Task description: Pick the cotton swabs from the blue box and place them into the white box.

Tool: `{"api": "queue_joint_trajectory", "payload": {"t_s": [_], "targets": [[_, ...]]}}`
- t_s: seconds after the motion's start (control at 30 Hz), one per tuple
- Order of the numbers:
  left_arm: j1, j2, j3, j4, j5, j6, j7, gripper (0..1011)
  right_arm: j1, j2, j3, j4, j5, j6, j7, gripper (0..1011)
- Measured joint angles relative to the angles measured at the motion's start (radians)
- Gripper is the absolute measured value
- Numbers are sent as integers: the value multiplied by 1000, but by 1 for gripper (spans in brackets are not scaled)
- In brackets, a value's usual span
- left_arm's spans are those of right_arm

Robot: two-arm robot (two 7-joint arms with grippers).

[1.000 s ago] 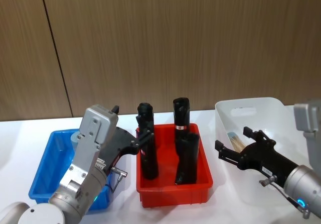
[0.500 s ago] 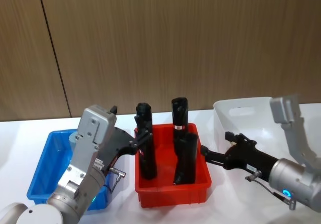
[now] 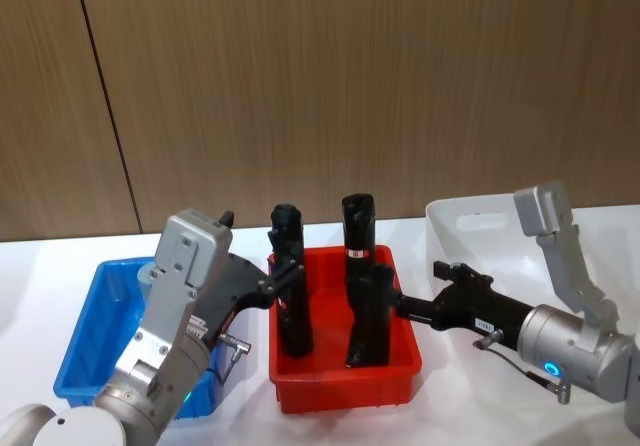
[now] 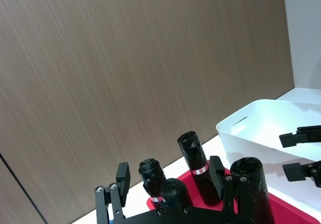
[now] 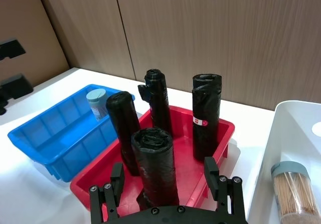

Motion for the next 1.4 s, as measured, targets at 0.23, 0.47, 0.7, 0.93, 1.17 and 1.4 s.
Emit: {"api": "queue_joint_trajectory", "payload": {"t_s": [0.23,0.47,0.7,0.93,1.17,1.4], "targets": [[0,0,0,0,0,0,0,1003,36,-17,-7,68,-7,-19,15,1002],[0,0,0,0,0,0,0,1003,58,-27,-15,111,-15,-33,29,1002],[0,0,0,0,0,0,0,1003,75,-38,-25,142,-25,-46,41,1002],[0,0,0,0,0,0,0,1003,92,-50,-38,173,-40,-60,49,1002],[0,0,0,0,0,0,0,1003,111,-63,-49,205,-53,-72,54,1002],[0,0,0,0,0,0,0,1003,130,-76,-60,234,-64,-85,58,1002]]}}
